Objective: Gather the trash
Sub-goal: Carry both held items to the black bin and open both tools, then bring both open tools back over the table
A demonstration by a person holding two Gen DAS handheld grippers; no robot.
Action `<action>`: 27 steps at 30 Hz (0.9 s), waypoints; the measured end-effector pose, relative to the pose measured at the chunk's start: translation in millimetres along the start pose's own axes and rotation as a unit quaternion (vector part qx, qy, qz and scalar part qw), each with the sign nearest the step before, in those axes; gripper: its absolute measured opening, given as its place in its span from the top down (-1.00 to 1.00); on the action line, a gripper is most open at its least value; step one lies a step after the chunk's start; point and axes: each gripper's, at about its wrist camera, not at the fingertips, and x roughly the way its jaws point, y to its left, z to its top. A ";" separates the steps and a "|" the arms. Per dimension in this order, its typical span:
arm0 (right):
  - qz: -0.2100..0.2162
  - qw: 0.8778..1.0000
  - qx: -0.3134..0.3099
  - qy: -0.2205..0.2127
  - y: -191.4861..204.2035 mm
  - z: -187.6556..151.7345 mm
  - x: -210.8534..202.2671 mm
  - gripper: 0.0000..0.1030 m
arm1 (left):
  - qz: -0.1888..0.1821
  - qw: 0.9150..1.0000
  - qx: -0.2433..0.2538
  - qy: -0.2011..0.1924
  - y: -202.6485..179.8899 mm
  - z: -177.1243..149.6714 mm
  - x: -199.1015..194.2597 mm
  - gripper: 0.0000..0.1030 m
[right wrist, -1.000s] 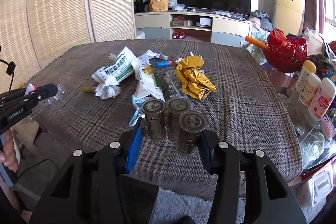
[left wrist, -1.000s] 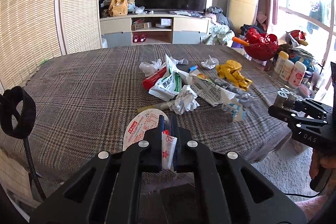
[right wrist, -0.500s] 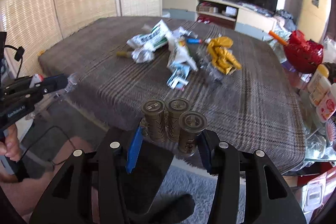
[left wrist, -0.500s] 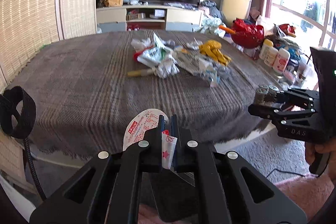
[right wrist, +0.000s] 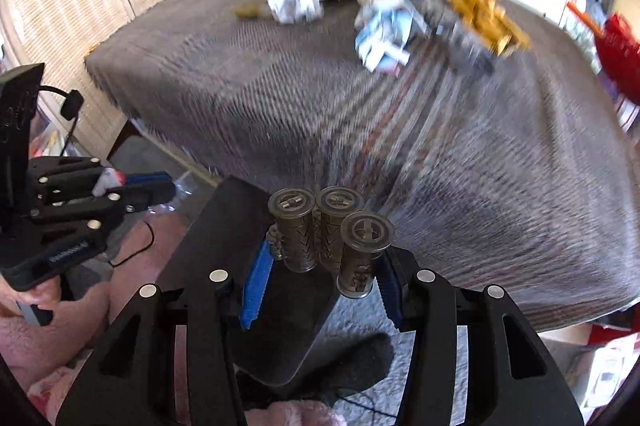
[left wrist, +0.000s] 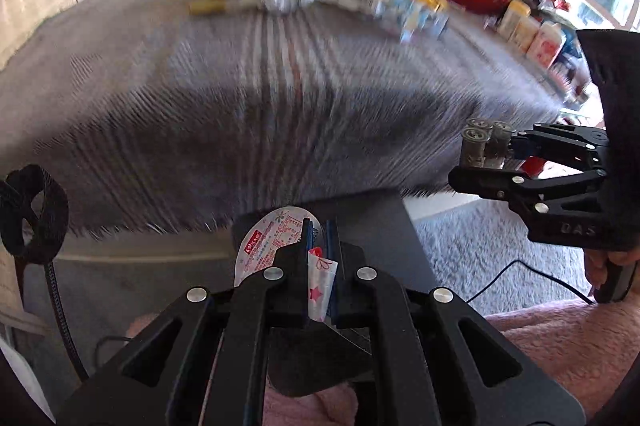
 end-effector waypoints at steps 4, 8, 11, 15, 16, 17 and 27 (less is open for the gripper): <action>0.030 0.999 -0.004 0.038 4.2 -6.6 31.1 0.05 | 0.006 0.999 -0.011 0.031 2.9 -6.2 31.9 0.90; 0.032 0.996 -0.012 0.084 11.6 -16.0 59.8 0.05 | 0.006 0.998 -0.014 0.055 6.0 -13.8 51.2 0.89; 0.045 0.993 -0.019 0.104 17.7 -20.5 66.9 0.02 | 0.006 0.997 -0.013 0.071 7.4 -18.7 61.6 0.84; 0.034 0.994 -0.027 0.098 22.6 -22.3 63.6 -0.16 | 0.008 0.997 -0.005 0.075 4.3 -18.2 67.6 0.73; 0.031 0.995 -0.028 0.095 19.1 -22.8 61.0 -0.22 | 0.009 0.997 -0.005 0.074 4.3 -17.6 67.4 0.67; 0.025 0.995 -0.029 0.092 18.2 -23.2 58.2 -0.27 | 0.010 0.997 -0.006 0.072 3.6 -15.4 66.4 0.62; -0.040 0.994 -0.073 0.070 9.2 3.6 -3.5 -0.56 | 0.033 0.999 0.001 0.014 0.1 6.0 25.0 -0.05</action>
